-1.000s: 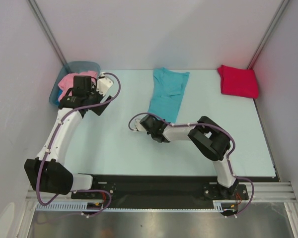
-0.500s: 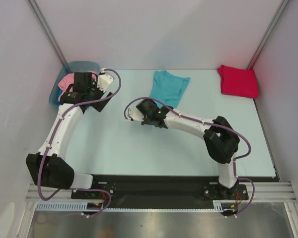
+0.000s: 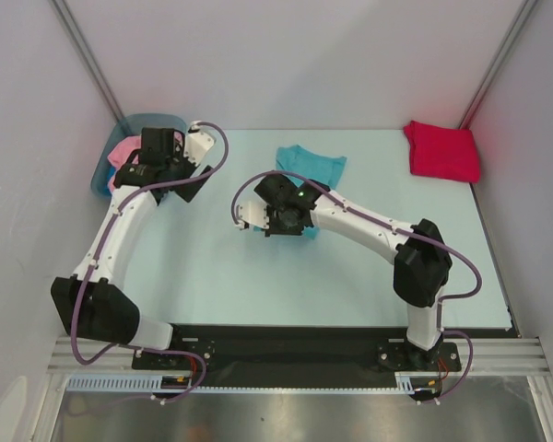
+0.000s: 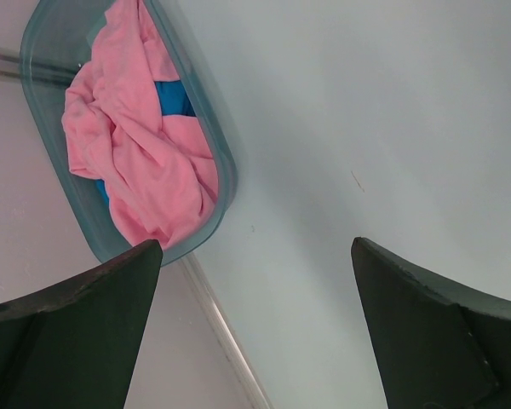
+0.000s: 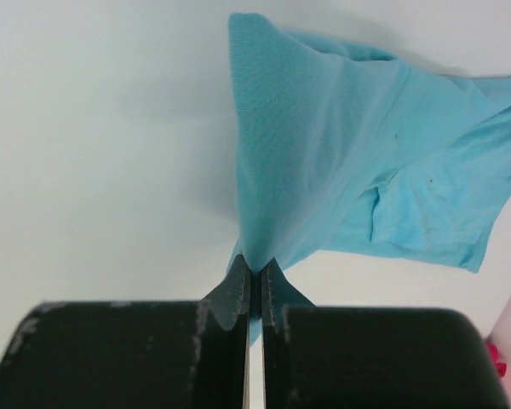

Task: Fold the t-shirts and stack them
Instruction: Fold the tshirt

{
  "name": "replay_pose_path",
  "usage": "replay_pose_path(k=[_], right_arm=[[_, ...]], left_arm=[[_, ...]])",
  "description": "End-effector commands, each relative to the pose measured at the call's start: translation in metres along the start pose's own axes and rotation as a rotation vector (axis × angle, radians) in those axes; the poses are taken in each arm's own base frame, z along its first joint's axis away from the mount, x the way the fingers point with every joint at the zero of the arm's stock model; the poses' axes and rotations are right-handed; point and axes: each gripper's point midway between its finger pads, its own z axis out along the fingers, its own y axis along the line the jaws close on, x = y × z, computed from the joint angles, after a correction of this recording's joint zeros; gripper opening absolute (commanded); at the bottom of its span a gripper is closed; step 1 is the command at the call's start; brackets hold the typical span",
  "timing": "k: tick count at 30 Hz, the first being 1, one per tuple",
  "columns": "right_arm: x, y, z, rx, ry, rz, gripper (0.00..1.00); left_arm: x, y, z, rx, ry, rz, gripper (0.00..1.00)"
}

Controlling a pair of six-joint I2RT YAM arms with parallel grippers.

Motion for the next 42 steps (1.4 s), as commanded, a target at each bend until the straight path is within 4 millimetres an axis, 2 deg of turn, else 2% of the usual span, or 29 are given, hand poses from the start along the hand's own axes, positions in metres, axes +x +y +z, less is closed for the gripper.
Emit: replay_pose_path(k=[1,2,5,8,11,15,21,26,32,41,42], right_arm=[[-0.019,-0.001,-0.044,-0.036,-0.103,-0.025,0.0],[-0.02,0.007,-0.046,-0.078,-0.11,-0.035,0.0],[-0.022,0.012,-0.05,-0.112,-0.116,-0.05,0.0],[-0.02,0.007,-0.046,-0.095,-0.1,-0.038,0.0],[-0.015,-0.02,-0.033,0.015,-0.088,0.01,0.0],[0.005,-0.07,-0.01,0.196,-0.018,0.051,0.0],[0.028,-0.128,0.003,0.37,0.02,0.074,0.0],[0.047,-0.153,0.025,0.422,0.06,0.075,0.0],[0.058,-0.175,0.044,0.487,0.085,0.064,0.0],[0.077,-0.214,0.062,0.617,0.141,0.046,0.0],[0.076,-0.22,0.059,0.636,0.137,0.051,0.0]], left_arm=[[-0.024,0.012,-0.008,-0.034,-0.064,0.011,1.0],[-0.026,0.013,-0.008,-0.034,-0.067,0.013,1.0],[-0.028,0.012,-0.006,-0.029,-0.067,0.013,1.0],[-0.027,0.011,-0.004,-0.026,-0.064,0.014,1.0],[-0.028,0.01,-0.002,-0.02,-0.064,0.012,1.0],[-0.031,0.011,0.003,-0.016,-0.061,0.009,1.0],[-0.034,0.012,0.008,-0.013,-0.059,0.009,1.0],[-0.032,0.011,0.015,-0.009,-0.042,0.017,1.0],[-0.032,0.01,0.022,0.0,-0.033,0.014,1.0],[-0.033,0.011,0.029,0.002,-0.021,0.01,1.0],[-0.032,0.011,0.029,0.002,-0.019,0.012,1.0]])
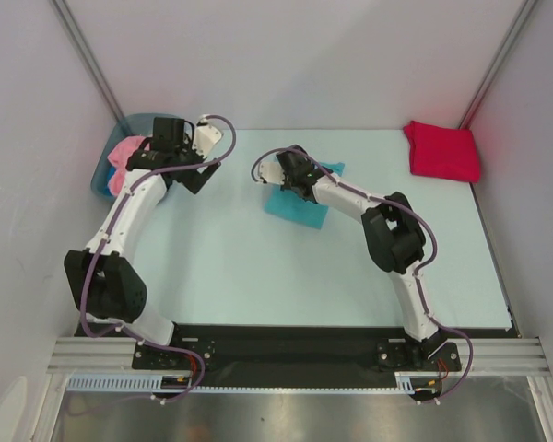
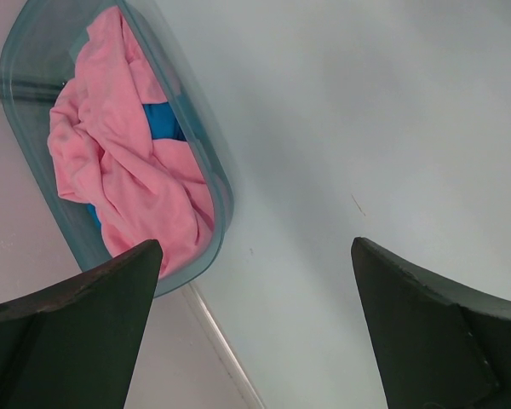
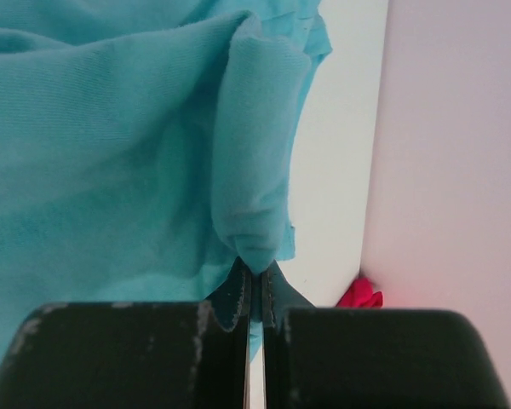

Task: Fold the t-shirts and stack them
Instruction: Fold the tshirt

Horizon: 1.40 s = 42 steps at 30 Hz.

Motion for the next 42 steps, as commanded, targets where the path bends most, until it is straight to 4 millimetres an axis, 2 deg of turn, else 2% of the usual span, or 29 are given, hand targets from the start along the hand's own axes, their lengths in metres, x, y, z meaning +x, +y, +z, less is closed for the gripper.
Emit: replay_pose_path(k=[1,16,26,27,28,30,31,33,35,36,39,42], right_arm=[[-0.003,-0.049,0.005,0.154,-0.006,0.023,0.0],[0.011,-0.071,0.037,0.229,0.026,0.03,0.0],[0.02,-0.071,0.054,0.262,0.059,0.021,0.02],[0.022,-0.072,0.056,0.277,0.07,0.02,0.07],[0.023,-0.069,0.063,0.294,0.082,0.016,0.36],[0.029,-0.079,0.062,0.359,0.116,0.021,0.6],[0.029,-0.083,0.062,0.385,0.115,0.036,0.75],[0.03,-0.092,0.056,0.44,0.113,0.08,0.97],[0.033,-0.095,0.05,0.475,0.121,0.103,1.0],[0.03,-0.106,0.039,0.505,0.103,0.139,1.0],[0.028,-0.116,0.021,0.512,0.079,0.217,1.0],[0.024,-0.117,0.009,0.513,0.078,0.243,1.0]], left_arm=[[-0.018,0.01,-0.006,-0.034,-0.046,0.004,1.0],[-0.025,0.014,0.005,-0.034,-0.037,0.008,1.0],[-0.031,0.013,0.013,-0.028,-0.038,0.008,1.0],[-0.031,0.012,0.014,-0.023,-0.036,0.011,1.0],[-0.032,0.012,0.015,-0.024,-0.037,0.008,1.0],[-0.033,0.01,0.017,-0.019,-0.035,0.013,1.0],[-0.034,0.01,0.018,-0.019,-0.035,0.014,1.0],[-0.036,0.01,0.018,-0.018,-0.038,0.016,1.0],[-0.039,0.01,0.018,-0.02,-0.044,0.017,1.0],[-0.04,0.009,0.018,-0.018,-0.044,0.019,1.0],[-0.042,0.008,0.019,-0.015,-0.046,0.025,1.0],[-0.044,0.006,0.019,-0.014,-0.05,0.025,1.0]])
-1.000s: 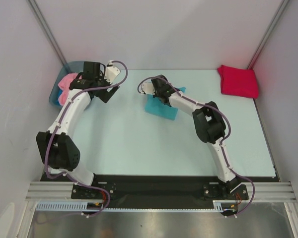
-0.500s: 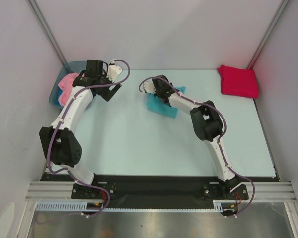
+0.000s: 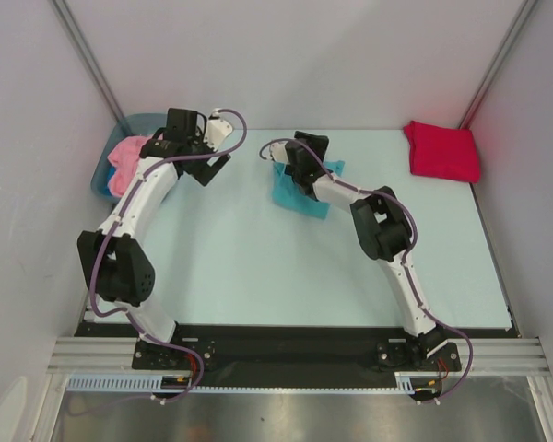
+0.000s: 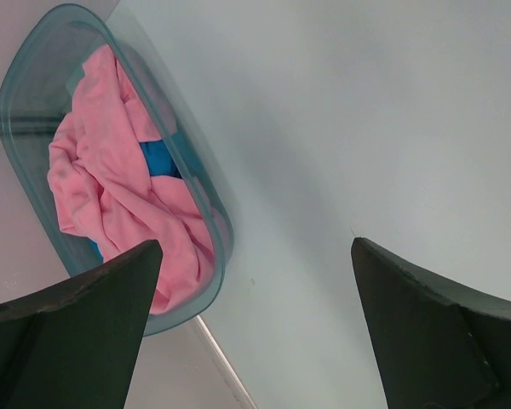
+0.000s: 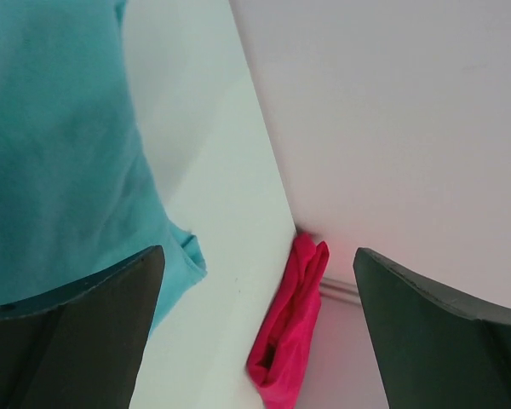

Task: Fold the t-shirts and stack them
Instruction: Fold the tshirt

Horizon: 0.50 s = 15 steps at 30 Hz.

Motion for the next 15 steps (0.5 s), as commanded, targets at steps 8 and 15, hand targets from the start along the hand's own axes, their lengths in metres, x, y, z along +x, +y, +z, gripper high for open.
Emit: replay_pose_path(k=[8,15], right_arm=[[-0.031,-0.008,-0.084,-0.292,-0.13,0.267,0.91],[-0.032,0.045,-0.123,-0.61,-0.128,0.319,0.0]], left_arm=[[-0.025,0.016,-0.017,-0.062,-0.06,0.014,1.0],[-0.025,0.018,-0.022,-0.077,-0.062,0.017,1.0]])
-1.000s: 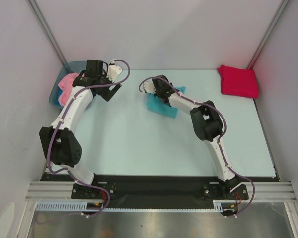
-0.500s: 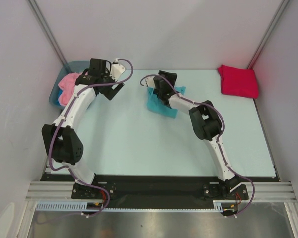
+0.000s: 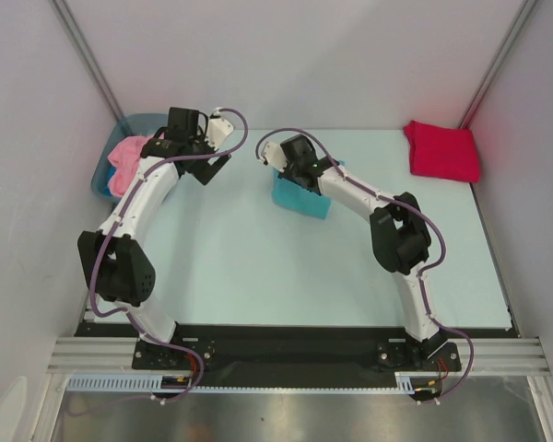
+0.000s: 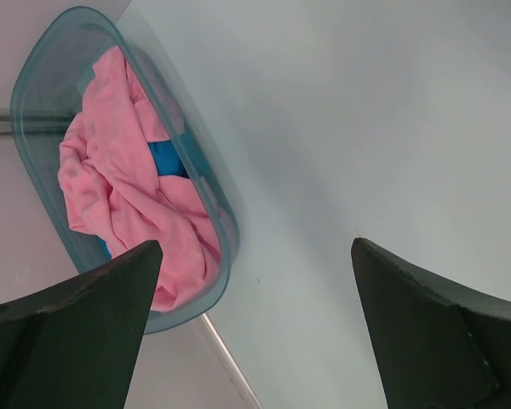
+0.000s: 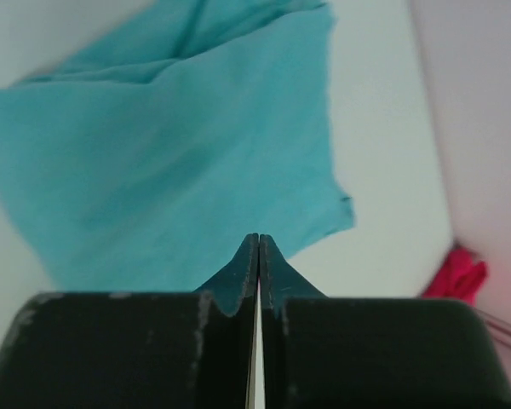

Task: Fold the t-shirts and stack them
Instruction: Fold the tshirt

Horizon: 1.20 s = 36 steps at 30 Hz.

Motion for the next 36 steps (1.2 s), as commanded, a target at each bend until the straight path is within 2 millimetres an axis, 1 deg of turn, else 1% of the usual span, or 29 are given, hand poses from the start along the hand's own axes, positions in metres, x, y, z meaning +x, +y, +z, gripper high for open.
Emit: replay_pose_path(k=[1,3,5,7,9,11,14,17,18,21,22,23,24,25,26,27,28,29,31,33,36], right_arm=[[-0.001,0.034,-0.022,-0.2,-0.001,0.093,0.0],[-0.001,0.044,-0.022,-0.235,-0.001,0.098,0.0],[-0.003,0.048,-0.023,-0.243,-0.005,0.096,0.0],[-0.003,0.06,-0.022,-0.281,-0.008,0.077,0.0],[-0.007,0.068,-0.022,-0.299,-0.021,0.065,0.0],[-0.016,0.075,-0.022,-0.311,-0.046,0.05,0.0],[-0.034,0.078,-0.023,-0.315,-0.081,0.044,0.0],[-0.05,0.084,-0.026,-0.33,-0.112,0.037,0.0],[-0.053,0.086,-0.025,-0.334,-0.119,0.035,0.0],[-0.06,0.093,-0.02,-0.338,-0.138,0.02,0.0],[-0.059,0.094,-0.017,-0.331,-0.136,0.017,0.0],[-0.057,0.097,-0.008,-0.328,-0.13,0.008,0.0],[-0.056,0.099,-0.002,-0.321,-0.125,0.003,0.0],[-0.052,0.099,0.006,-0.316,-0.115,0.004,0.0],[-0.047,0.105,0.02,-0.319,-0.1,0.005,0.0],[-0.042,0.102,0.03,-0.315,-0.089,0.013,0.0],[-0.038,0.102,0.036,-0.317,-0.081,0.021,0.0],[-0.032,0.106,0.048,-0.328,-0.062,0.027,0.0],[-0.026,0.108,0.059,-0.337,-0.048,0.032,0.0],[-0.022,0.111,0.068,-0.343,-0.039,0.032,0.0],[-0.022,0.114,0.07,-0.36,-0.039,0.025,0.0]], left_arm=[[-0.022,0.017,-0.02,-0.058,-0.065,0.007,1.0],[-0.021,0.017,-0.022,-0.061,-0.065,0.007,1.0],[-0.02,0.018,-0.022,-0.062,-0.064,0.007,1.0],[-0.021,0.018,-0.023,-0.065,-0.068,0.005,1.0],[-0.02,0.019,-0.023,-0.07,-0.062,0.007,1.0],[-0.019,0.018,-0.023,-0.069,-0.058,0.005,1.0],[-0.018,0.019,-0.022,-0.076,-0.054,0.004,1.0],[-0.014,0.028,-0.02,-0.13,-0.035,0.003,1.0],[-0.009,0.033,-0.021,-0.161,-0.014,-0.003,1.0],[-0.003,0.043,-0.024,-0.244,-0.007,-0.029,1.0],[0.004,0.046,-0.024,-0.265,0.011,-0.04,1.0],[0.01,0.046,-0.021,-0.284,0.019,-0.046,1.0],[0.012,0.047,-0.023,-0.295,0.022,-0.048,1.0],[0.015,0.045,-0.021,-0.29,0.029,-0.047,1.0],[0.019,0.041,-0.019,-0.282,0.038,-0.048,1.0],[0.02,0.041,-0.021,-0.282,0.034,-0.055,1.0],[0.021,0.035,-0.02,-0.264,0.027,-0.063,1.0],[0.021,0.033,-0.02,-0.255,0.021,-0.067,1.0],[0.022,0.031,-0.022,-0.249,0.014,-0.073,1.0],[0.025,0.029,-0.021,-0.244,0.022,-0.068,1.0],[0.022,0.031,-0.021,-0.246,0.017,-0.062,1.0]])
